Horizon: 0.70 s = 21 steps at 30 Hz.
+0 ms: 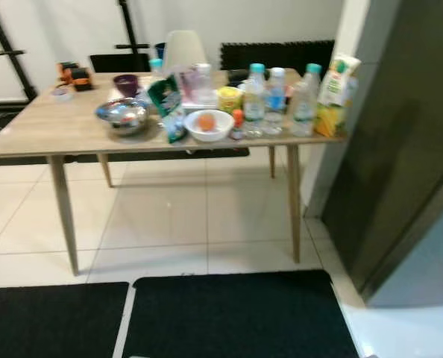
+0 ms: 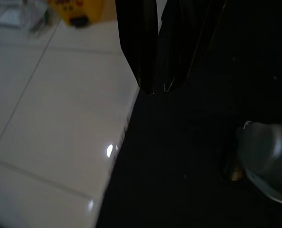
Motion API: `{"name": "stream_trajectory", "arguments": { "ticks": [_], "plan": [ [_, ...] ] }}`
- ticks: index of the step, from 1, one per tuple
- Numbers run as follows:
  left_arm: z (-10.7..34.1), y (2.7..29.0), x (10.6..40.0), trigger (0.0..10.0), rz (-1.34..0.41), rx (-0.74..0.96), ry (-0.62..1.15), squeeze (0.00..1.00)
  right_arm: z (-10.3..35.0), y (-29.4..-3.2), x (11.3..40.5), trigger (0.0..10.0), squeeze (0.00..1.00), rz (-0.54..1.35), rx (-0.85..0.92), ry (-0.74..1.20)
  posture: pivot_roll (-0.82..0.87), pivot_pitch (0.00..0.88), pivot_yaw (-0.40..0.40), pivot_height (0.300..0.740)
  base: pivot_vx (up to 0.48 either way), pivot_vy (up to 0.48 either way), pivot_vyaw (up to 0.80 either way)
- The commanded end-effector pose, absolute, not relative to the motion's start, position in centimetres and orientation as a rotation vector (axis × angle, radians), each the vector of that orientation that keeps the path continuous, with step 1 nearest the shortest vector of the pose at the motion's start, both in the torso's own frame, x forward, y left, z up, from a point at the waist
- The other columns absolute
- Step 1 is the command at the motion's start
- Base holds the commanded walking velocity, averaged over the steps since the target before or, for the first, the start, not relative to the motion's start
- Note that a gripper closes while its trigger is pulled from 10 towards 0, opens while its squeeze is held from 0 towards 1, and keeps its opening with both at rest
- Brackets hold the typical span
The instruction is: Restocking fridge
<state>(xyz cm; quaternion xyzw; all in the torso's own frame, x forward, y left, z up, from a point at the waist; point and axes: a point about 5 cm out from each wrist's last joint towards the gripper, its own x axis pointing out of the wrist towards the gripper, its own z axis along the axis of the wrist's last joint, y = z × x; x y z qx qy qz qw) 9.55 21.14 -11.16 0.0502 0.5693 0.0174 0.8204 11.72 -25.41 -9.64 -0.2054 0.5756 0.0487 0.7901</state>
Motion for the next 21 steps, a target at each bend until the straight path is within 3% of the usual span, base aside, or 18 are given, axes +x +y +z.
{"name": "stream_trajectory", "arguments": {
  "ticks": [1,15,21],
  "plan": [
    [-11.2,21.1,9.4,10.0,0.032,0.112,1.216,0.0,-9.5,-25.8,11.9,10.0,0.0,0.094,-0.449,1.235,-0.04,0.0,-0.011,0.74,0.0,0.0,0.76],
    [-11.3,21.0,9.0,10.0,0.03,0.077,1.226,0.0,-9.8,-25.3,11.4,10.0,0.0,0.075,-0.45,1.253,-0.05,0.0,-0.013,0.74,0.0,0.0,0.77],
    [-11.1,20.6,10.0,10.0,0.011,0.053,1.21,0.0,-9.7,-25.2,11.9,10.0,0.0,0.05,-0.437,1.237,-0.06,0.0,0.005,0.74,0.0,-0.077,0.0]
  ]
}}
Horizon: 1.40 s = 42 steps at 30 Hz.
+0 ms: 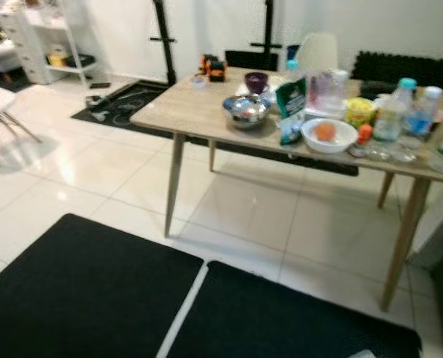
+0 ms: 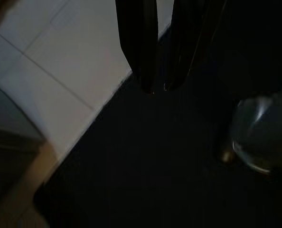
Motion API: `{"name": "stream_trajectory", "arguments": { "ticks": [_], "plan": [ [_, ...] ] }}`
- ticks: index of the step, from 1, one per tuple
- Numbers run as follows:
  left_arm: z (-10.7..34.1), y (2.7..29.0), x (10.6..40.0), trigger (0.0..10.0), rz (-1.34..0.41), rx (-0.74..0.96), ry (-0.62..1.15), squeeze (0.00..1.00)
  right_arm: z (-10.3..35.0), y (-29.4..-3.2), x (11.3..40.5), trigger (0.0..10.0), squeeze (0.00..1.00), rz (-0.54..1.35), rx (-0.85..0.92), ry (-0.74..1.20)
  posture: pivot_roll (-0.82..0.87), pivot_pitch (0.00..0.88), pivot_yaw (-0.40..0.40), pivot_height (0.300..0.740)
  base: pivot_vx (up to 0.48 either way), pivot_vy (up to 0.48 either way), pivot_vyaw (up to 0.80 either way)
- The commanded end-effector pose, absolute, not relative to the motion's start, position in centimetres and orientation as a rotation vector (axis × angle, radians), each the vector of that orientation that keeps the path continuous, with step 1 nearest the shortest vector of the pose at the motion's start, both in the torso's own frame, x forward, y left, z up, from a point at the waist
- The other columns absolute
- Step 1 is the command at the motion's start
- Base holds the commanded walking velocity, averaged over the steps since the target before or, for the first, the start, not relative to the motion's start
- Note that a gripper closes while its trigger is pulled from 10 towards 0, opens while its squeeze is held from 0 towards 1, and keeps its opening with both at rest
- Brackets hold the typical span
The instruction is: Restocking fridge
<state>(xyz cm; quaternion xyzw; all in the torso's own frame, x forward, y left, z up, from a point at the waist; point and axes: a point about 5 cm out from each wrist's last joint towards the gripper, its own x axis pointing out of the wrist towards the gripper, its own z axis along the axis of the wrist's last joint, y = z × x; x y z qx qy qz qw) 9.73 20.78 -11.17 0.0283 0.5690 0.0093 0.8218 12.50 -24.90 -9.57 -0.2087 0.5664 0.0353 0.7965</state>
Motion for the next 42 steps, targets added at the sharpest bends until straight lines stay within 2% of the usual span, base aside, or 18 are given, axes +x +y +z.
{"name": "stream_trajectory", "arguments": {
  "ticks": [1,9,18,28,38,42],
  "plan": [
    [-11.1,20.6,10.0,10.0,0.011,0.053,1.21,0.0,-9.7,-25.2,11.9,10.0,0.0,0.05,-0.437,1.237,-0.06,0.0,0.005,0.74,0.0,-0.465,0.0],
    [-11.0,20.6,10.7,10.0,0.016,0.071,1.194,0.0,-9.8,-25.0,11.6,10.0,0.0,0.07,-0.444,1.246,-0.05,0.0,-0.003,0.74,0.0,-0.464,0.0],
    [-11.3,19.8,10.0,10.0,-0.017,0.053,1.207,0.0,-9.9,-25.2,11.2,10.0,0.0,0.075,-0.456,1.259,-0.06,0.0,-0.006,0.74,0.0,0.0,0.0],
    [-11.2,20.3,9.8,10.0,-0.002,0.074,1.193,0.0,-10.2,-24.5,10.8,10.0,0.0,0.082,-0.465,1.264,-0.07,0.0,0.001,0.74,0.0,0.0,0.0],
    [-10.9,20.9,10.7,10.0,-0.009,0.078,1.167,0.0,-10.0,-25.0,11.1,10.0,0.0,0.062,-0.451,1.248,-0.07,0.0,0.013,0.74,0.0,0.0,0.0],
    [-10.8,21.2,10.8,10.0,0.004,0.079,1.165,0.0,-10.0,-25.0,11.0,10.0,0.0,0.072,-0.454,1.252,-0.07,0.0,0.013,0.74,0.283,0.0,0.0]
  ]
}}
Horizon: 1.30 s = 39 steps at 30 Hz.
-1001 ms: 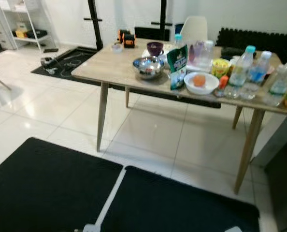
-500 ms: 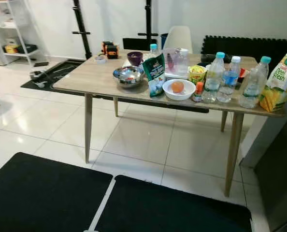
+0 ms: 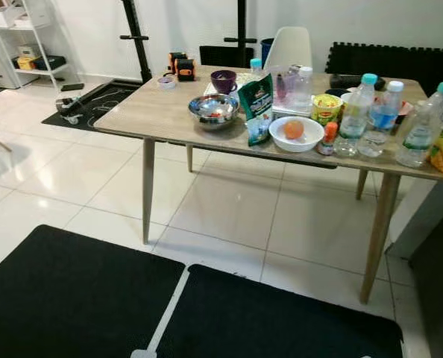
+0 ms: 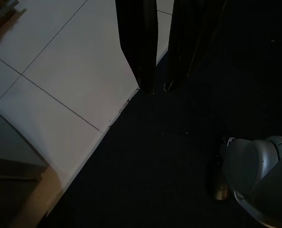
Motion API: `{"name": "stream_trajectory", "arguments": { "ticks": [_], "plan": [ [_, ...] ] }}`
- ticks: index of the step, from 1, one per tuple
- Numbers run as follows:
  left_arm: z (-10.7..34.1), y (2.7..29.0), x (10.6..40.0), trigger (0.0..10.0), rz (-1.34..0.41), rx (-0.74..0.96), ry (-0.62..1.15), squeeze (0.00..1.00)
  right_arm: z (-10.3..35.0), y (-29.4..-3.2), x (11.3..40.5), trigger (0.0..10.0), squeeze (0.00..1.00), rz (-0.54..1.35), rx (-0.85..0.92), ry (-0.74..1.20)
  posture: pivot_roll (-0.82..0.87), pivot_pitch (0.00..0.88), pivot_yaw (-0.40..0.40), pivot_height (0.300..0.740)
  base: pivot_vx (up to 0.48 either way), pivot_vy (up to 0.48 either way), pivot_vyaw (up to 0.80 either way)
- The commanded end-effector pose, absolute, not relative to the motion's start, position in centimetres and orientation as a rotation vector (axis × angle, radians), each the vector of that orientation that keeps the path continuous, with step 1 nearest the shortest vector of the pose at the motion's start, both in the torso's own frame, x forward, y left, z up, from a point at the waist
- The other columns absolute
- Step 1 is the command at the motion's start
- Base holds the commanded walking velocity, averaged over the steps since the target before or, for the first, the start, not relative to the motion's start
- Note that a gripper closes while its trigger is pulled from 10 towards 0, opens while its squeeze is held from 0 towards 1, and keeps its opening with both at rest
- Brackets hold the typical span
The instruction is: Restocking fridge
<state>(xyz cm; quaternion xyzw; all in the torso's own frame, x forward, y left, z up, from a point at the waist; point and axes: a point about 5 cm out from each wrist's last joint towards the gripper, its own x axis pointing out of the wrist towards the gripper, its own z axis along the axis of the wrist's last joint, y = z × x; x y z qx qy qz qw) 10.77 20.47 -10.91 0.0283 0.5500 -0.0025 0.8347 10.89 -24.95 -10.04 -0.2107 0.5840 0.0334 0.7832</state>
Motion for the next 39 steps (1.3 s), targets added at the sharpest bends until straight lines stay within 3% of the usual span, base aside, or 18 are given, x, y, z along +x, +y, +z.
{"name": "stream_trajectory", "arguments": {
  "ticks": [1,31,39],
  "plan": [
    [-10.8,21.21,10.72,10.0,0.006,0.079,1.166,0.0,-9.97,-25.07,11.0,10.0,0.0,0.076,-0.457,1.254,-0.06,0.0,0.004,0.74,0.315,0.0,0.0],
    [-10.99,20.44,10.48,10.0,-0.014,0.063,1.173,0.0,-9.98,-24.78,11.26,10.0,0.0,0.09,-0.453,1.25,-0.06,0.0,-0.001,0.74,0.357,0.0,0.0],
    [-10.99,20.4,10.51,10.0,-0.012,0.06,1.172,0.0,-9.94,-24.83,11.39,10.0,0.0,0.09,-0.451,1.258,-0.06,0.0,-0.005,0.74,0.366,0.0,-0.8]
  ]
}}
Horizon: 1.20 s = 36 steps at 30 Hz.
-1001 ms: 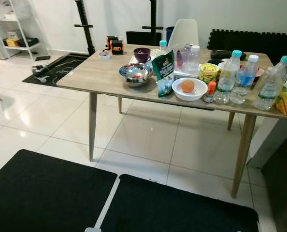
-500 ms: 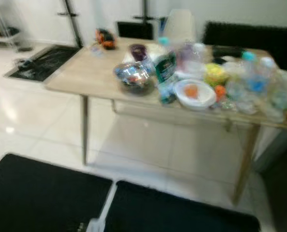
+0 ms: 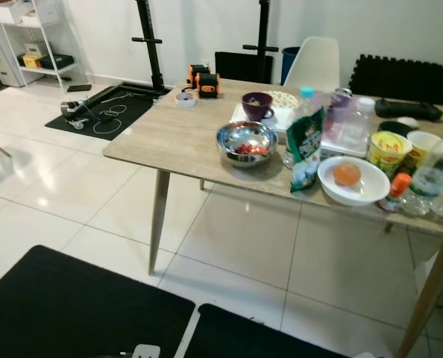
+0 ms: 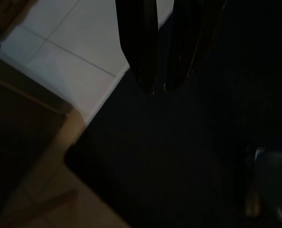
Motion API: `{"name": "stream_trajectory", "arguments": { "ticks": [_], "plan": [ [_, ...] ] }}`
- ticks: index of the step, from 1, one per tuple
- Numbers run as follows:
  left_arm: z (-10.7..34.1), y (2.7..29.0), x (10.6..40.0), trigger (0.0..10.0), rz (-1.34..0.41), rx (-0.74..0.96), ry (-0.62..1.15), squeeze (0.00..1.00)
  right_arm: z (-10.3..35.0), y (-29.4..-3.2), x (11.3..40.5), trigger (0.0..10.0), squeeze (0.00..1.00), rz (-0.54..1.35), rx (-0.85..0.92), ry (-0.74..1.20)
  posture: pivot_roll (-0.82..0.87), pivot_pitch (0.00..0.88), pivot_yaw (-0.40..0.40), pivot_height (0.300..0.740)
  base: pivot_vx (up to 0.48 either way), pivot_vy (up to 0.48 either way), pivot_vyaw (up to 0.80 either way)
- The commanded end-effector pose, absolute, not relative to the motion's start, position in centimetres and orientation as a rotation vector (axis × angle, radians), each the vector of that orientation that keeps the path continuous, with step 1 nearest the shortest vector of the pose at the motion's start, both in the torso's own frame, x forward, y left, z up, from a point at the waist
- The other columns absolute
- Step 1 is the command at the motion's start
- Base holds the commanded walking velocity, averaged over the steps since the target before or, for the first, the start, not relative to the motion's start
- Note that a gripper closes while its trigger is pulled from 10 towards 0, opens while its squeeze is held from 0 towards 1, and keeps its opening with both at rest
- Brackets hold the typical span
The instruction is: Restocking fridge
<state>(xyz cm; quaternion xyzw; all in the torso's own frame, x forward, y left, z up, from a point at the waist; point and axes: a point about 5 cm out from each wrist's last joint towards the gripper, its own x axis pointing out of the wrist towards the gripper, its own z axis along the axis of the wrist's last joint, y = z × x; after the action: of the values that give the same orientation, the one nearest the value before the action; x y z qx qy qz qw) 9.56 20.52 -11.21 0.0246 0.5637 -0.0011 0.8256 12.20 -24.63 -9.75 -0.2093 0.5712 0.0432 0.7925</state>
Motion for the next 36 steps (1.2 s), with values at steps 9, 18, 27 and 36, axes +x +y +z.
{"name": "stream_trajectory", "arguments": {
  "ticks": [9,18,27,36],
  "plan": [
    [-11.0,20.33,10.5,10.0,-0.013,0.059,1.172,0.0,-9.95,-24.76,11.44,10.0,0.0,0.093,-0.455,1.258,-0.06,0.0,-0.006,0.74,0.365,0.0,-0.8],
    [-10.92,20.44,10.69,10.0,0.013,0.046,1.154,0.0,-9.84,-24.76,11.79,10.0,0.0,0.091,-0.454,1.241,-0.06,0.0,-0.005,0.74,0.112,0.0,-0.09],
    [-10.98,20.25,10.57,10.0,-0.011,0.039,1.164,0.0,-9.83,-24.77,11.8,10.0,0.0,0.094,-0.456,1.242,-0.06,0.0,-0.005,0.74,0.0,-0.192,0.0],
    [-10.98,20.24,10.58,10.0,-0.016,0.043,1.164,0.0,-9.82,-24.76,11.84,10.0,0.0,0.096,-0.458,1.242,-0.06,0.0,-0.004,0.74,0.0,-0.369,0.0]
  ]
}}
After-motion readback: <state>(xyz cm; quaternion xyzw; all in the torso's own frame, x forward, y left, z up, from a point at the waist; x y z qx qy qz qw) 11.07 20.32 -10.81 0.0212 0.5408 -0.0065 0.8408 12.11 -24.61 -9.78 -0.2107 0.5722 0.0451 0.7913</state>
